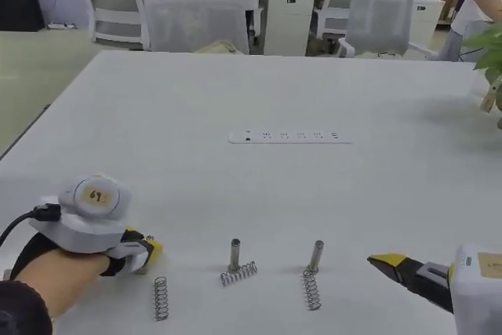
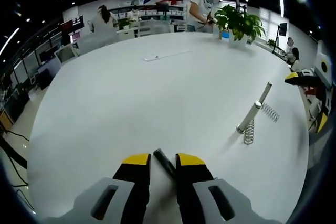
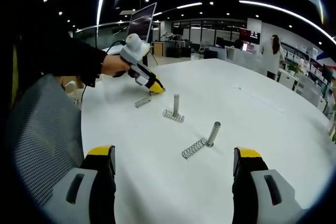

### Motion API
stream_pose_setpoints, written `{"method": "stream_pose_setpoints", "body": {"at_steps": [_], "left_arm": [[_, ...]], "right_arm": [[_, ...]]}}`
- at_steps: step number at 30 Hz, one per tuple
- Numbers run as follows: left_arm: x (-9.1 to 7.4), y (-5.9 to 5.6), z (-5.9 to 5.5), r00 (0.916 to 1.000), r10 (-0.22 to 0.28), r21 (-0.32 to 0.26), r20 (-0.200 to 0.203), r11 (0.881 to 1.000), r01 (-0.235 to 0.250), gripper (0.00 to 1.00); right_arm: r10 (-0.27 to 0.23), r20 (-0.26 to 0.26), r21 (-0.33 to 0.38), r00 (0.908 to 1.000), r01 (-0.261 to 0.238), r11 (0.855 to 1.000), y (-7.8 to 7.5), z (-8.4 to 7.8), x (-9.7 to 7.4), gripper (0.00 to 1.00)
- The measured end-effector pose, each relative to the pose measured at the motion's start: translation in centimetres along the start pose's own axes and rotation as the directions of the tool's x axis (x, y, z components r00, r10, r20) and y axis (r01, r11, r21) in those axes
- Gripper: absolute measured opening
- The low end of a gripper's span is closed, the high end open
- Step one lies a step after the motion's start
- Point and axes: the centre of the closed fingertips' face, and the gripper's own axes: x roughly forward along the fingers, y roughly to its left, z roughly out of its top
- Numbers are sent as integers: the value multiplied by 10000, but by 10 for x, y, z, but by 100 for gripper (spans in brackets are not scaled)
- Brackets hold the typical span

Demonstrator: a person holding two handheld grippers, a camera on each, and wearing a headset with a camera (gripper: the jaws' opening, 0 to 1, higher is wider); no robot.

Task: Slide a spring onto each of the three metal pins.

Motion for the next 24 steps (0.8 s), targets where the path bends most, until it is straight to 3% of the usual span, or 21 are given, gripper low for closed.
{"method": "stream_pose_setpoints", "body": {"at_steps": [6,12,24], "left_arm": [[3,0,-1,9999,-47,-54,-128,10000,47,11],[4,-1,-3,9996,-6,182,-294,9998,12,4],[5,-1,-2,9992,56,574,-407,9983,-33,2]], "right_arm": [[-56,43,-16,10000,56,10000,-1,1,-1,91],[-115,102,-23,9999,115,9999,-2,2,-2,91],[-189,159,-50,9997,190,9998,-3,3,-2,89]]}}
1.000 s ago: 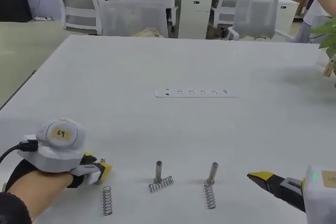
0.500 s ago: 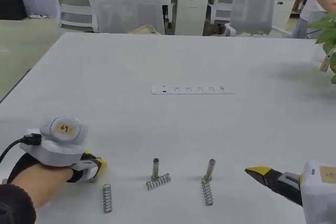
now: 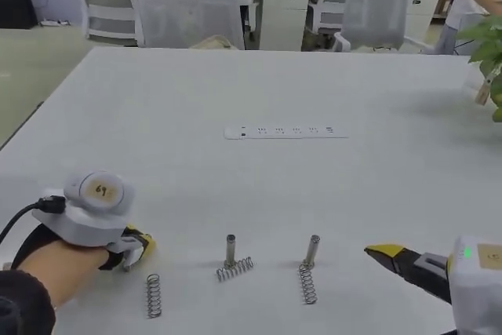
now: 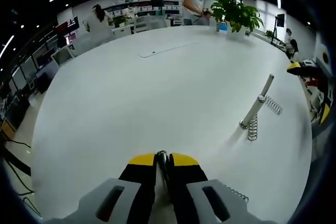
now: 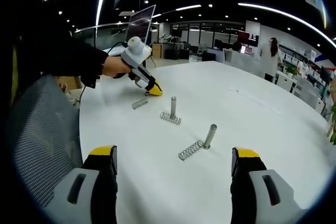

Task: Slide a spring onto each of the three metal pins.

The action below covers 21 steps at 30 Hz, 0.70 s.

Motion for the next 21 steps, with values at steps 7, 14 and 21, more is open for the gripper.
{"method": "stream_pose_setpoints", "body": {"at_steps": [7,14,21], "left_arm": [[1,0,1,9999,19,217,-150,9998,-16,2],[2,1,1,9998,-5,115,-220,9999,7,0],[-3,0,5,9999,-73,-240,-76,9997,71,0]], "right_arm": [[-21,24,1,10000,21,10000,-1,0,-1,88],[-18,54,14,10000,18,10000,-1,1,-1,87],[9,40,-7,10000,-9,10000,-2,0,-1,87]]}}
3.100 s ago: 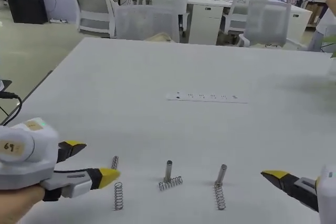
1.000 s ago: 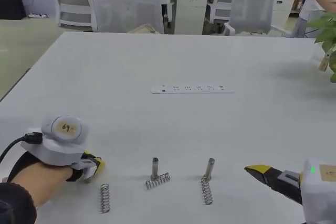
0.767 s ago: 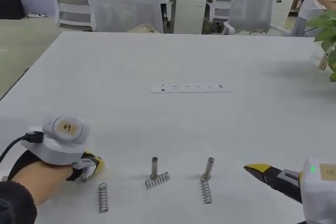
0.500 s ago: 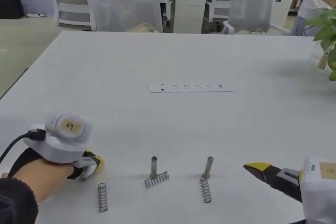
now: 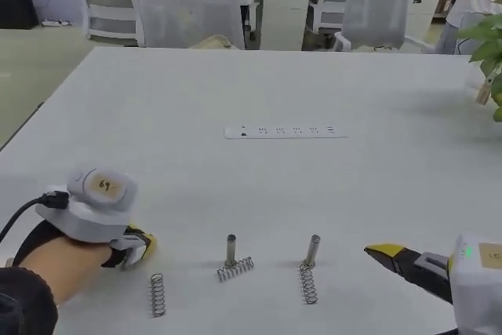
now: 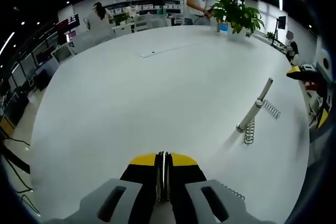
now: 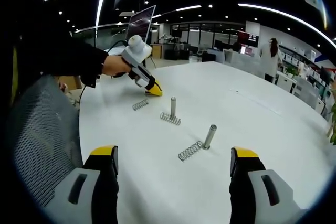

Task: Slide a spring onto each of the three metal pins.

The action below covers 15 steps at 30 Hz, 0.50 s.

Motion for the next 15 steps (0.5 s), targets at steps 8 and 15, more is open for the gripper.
{"method": "stream_pose_setpoints", "body": {"at_steps": [8,15], "left_arm": [[-13,-4,7,9996,-118,-303,274,9995,126,0],[-25,-6,11,9985,-124,-383,541,9992,145,0]], "right_arm": [[50,-1,-61,10000,-50,10000,1,1,0,87],[106,12,-173,9999,-106,9998,4,3,0,87]]}}
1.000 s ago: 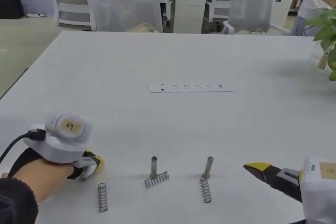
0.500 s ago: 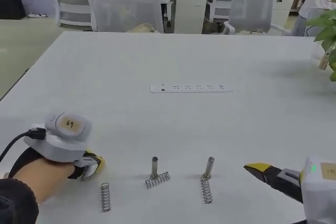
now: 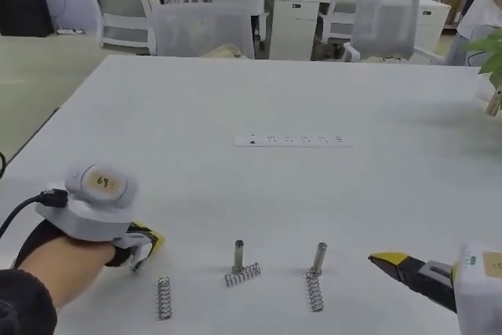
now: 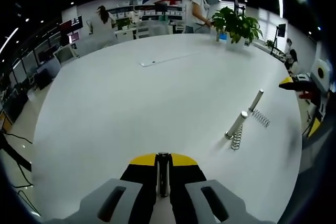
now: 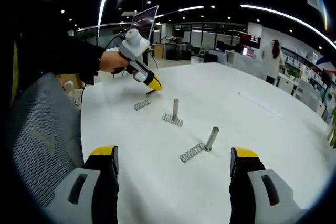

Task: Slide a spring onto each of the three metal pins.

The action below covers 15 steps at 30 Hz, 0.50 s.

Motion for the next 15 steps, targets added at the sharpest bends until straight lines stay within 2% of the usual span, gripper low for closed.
{"method": "stream_pose_setpoints", "body": {"at_steps": [15], "left_arm": [[-19,-4,2,9989,-8,-236,470,9997,19,0]], "right_arm": [[116,7,-252,9999,-116,9996,4,5,1,87]]}}
